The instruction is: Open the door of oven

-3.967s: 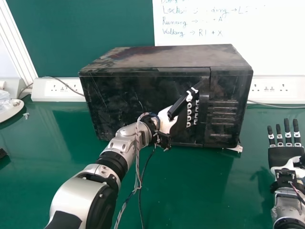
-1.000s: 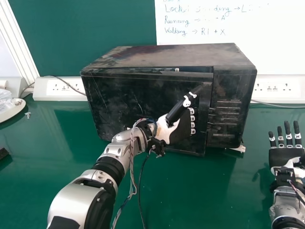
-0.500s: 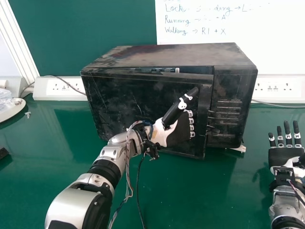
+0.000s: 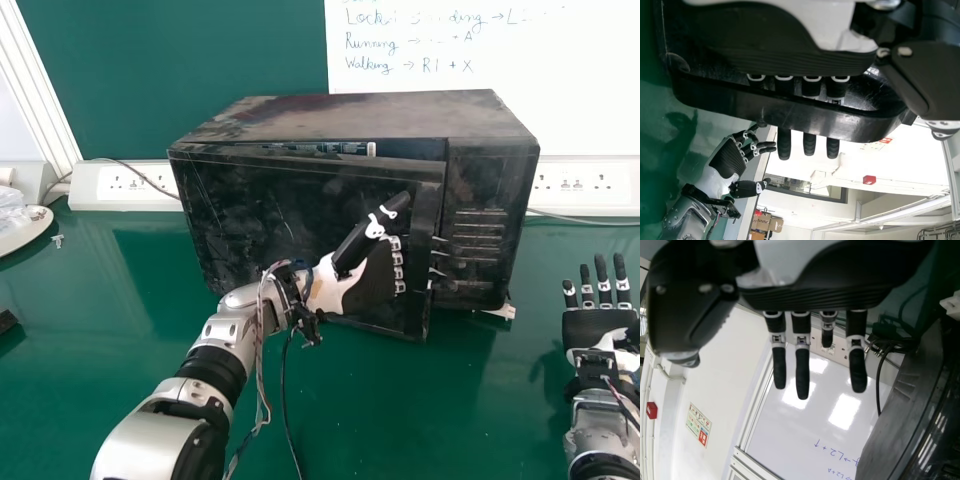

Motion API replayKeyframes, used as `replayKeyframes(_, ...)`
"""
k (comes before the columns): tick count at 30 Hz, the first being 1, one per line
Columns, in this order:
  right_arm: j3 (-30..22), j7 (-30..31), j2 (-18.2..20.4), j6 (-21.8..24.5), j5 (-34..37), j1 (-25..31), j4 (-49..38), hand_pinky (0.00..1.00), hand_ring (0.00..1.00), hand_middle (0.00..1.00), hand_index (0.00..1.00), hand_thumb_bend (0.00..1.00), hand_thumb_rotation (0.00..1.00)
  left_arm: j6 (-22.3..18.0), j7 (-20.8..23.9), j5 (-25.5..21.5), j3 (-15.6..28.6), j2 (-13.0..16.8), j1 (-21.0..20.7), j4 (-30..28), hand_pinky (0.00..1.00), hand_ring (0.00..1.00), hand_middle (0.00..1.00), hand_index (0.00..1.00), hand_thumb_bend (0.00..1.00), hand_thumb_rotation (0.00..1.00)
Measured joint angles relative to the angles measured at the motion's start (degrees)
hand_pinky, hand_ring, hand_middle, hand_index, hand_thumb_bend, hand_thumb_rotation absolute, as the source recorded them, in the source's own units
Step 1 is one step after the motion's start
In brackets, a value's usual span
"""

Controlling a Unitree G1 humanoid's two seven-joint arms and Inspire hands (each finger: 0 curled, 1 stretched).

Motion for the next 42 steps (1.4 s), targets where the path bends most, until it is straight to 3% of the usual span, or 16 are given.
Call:
replayKeyframes(8,0.0,0.0,0.0,0.1,0.0,0.0,0.0,0.55,0.58,0.69,0.72,1.0,0.89,0.0,-2.1,-0.4,-1.5,-0.2,3.1,-6.2,0.22,0.34,0.52,0.63,0.81,0.98)
replayKeyframes(17,0.3,-0.1,0.0,0.3,0.0,0.0,0.0,0.55,0.59,0.69,0.73,1.0,0.88,-0.1,-4.6,-1.7,-2.7,0.8,4.3,-8.1,0.25,0.34,0.51,0.63,0.85,0.96)
replayKeyframes(24,0.3,-0.1,0.0,0.5,0.0,-0.1,0.0,0.53,0.58,0.68,0.72,1.0,0.88,-0.3,-9.9,-2.4,-4.4,2.7,5.8,-11.8,0.25,0.33,0.5,0.64,0.83,0.96)
replayKeyframes(33,0.4,-0.1,-0.1,0.5,0.0,-0.1,0.0,0.53,0.57,0.67,0.72,1.0,0.9,5.6,-15.7,-5.1,-6.9,5.4,10.0,-21.8,0.22,0.31,0.52,0.63,0.76,1.0)
replayKeyframes(42,0.5,-0.2,-0.1,0.6,0.0,-0.1,0.0,0.54,0.58,0.68,0.72,1.0,0.88,8.1,-17.0,-7.1,-7.2,6.8,12.1,-25.6,0.21,0.3,0.5,0.63,0.77,0.98)
